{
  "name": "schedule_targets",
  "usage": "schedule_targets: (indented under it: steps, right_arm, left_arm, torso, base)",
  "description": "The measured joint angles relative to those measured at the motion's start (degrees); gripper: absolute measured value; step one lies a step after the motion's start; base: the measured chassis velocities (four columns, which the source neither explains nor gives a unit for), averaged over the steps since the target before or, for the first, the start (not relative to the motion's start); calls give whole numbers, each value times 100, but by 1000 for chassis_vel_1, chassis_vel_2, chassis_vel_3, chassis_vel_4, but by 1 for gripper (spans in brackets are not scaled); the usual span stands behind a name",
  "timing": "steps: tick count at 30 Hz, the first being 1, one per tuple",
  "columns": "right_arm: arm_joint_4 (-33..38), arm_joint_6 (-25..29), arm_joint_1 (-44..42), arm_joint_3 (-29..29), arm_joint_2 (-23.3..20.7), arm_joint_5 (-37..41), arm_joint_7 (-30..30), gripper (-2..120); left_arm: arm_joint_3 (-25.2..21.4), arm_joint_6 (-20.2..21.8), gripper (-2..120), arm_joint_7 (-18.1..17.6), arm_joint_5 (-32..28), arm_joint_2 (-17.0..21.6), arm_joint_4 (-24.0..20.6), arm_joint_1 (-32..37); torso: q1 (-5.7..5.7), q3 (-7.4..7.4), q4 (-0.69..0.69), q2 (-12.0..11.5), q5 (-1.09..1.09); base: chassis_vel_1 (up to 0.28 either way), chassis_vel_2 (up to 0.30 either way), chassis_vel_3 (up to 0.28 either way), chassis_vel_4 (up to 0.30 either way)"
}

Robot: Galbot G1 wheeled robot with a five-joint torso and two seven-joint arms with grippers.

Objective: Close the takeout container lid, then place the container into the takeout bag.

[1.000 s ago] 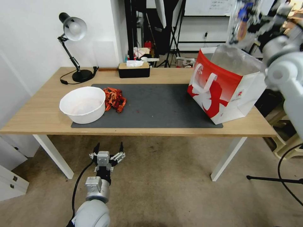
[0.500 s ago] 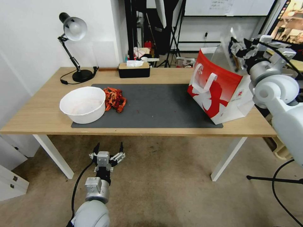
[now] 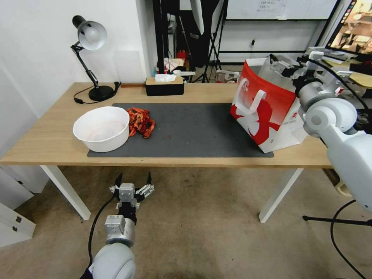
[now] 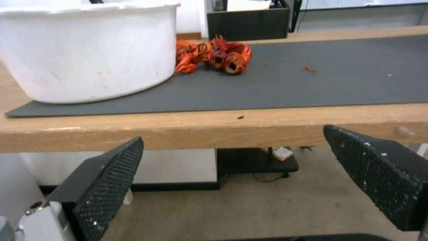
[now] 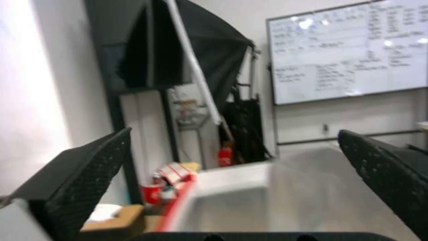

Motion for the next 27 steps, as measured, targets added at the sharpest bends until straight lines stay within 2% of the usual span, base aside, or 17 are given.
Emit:
schedule_targets:
  steps: [2, 4, 9, 12, 13, 16, 23, 24, 25, 27]
  right_arm:
    - [67, 34, -9, -3, -16, 29, -25, 113]
    - [534, 324, -242, -5, -178, 72, -238, 114]
    - [1086, 587, -700, 63, -340, -35, -432, 114]
    - [1648, 816, -1397, 208, -450, -274, -575, 112]
    - [1648, 816, -1397, 208, -450, -274, -575, 112]
    - [2140, 954, -2292, 329, -495, -673, -539, 106]
    - [2324, 1015, -2789, 482, -470, -933, -465, 100]
    - [2377, 1039, -2961, 563, -444, -1014, -449, 100]
    - [2531, 1095, -3474, 885, -332, -1258, -421, 100]
    - [2574, 1112, -3649, 998, -278, -1343, -419, 100]
  left_arm:
    - [-5, -10, 100, 24, -2, -7, -4, 3]
    - [-45, -116, 100, 184, -9, -50, -8, 60]
    - [-134, -182, 100, 339, -38, -86, -3, 110]
    - [-205, -193, 100, 424, -71, -131, -12, 146]
    - [-205, -193, 100, 424, -71, -131, -12, 146]
    - [-320, -259, 100, 579, -71, -167, -27, 210]
    - [-392, -311, 100, 669, -69, -180, -39, 250]
    - [-405, -326, 100, 690, -69, -183, -40, 256]
    - [-436, -367, 100, 757, -67, -190, -42, 263]
    - [-445, -378, 100, 779, -67, -192, -43, 265]
  torso:
    - [0, 0, 0, 0, 0]
    - [0, 0, 0, 0, 0]
    - [0, 0, 0, 1, -1]
    - [-1, -1, -1, 0, 0]
    - [-1, -1, -1, 0, 0]
    - [-1, -1, -1, 1, 0]
    - [0, -1, 3, 1, 0]
    - [-1, -1, 2, 0, 1]
    - [-1, -1, 1, 1, -1]
    - [-1, -1, 0, 1, -1]
  base:
    - [0, 0, 0, 0]
    - [0, 0, 0, 0]
    - [0, 0, 0, 0]
    - [0, 0, 0, 0]
    - [0, 0, 0, 0]
    - [0, 0, 0, 0]
    - [0, 0, 0, 0]
    - [0, 0, 0, 0]
    - [0, 0, 0, 0]
    - [0, 0, 0, 0]
